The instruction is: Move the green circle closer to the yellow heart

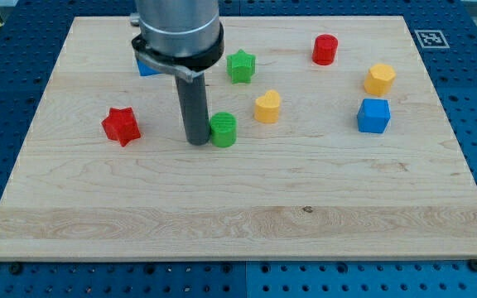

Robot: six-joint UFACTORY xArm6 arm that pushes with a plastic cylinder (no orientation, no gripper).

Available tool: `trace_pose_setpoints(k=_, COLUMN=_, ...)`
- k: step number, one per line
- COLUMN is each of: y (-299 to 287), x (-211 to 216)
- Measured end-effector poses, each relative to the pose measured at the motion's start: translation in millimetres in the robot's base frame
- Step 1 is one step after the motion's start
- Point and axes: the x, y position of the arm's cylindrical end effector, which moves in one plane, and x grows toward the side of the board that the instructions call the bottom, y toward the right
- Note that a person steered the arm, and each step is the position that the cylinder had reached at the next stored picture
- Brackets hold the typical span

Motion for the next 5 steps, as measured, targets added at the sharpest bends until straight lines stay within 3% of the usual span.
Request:
trace_pose_setpoints(k=2, y=4, x=-32)
trace_pose_setpoints(k=5, y=32, x=25)
